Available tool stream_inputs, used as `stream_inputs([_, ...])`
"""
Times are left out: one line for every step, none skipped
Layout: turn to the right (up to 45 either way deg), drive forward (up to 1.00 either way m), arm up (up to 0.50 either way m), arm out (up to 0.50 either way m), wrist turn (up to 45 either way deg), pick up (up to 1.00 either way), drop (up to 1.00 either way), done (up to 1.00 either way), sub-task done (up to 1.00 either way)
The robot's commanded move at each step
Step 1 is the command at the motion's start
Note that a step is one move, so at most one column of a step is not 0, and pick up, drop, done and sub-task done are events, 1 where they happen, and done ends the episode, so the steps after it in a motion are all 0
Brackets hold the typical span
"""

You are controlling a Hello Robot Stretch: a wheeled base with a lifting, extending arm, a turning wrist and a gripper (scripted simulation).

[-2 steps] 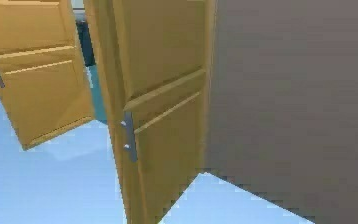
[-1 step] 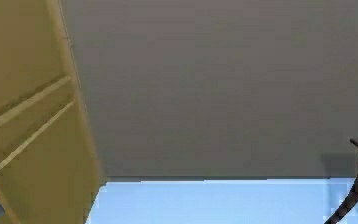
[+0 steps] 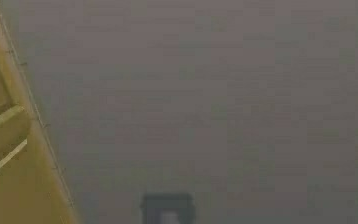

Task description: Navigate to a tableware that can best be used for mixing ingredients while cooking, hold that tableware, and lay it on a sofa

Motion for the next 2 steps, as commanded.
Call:
stream_inputs([45.0, 0.00, 0.00, 0.00, 0.0, 0.00, 0.00, 0.00, 0.00])
stream_inputs([6.0, 0.00, 0.00, 0.00, 0.0, 0.00, 0.00, 0.00, 0.00])
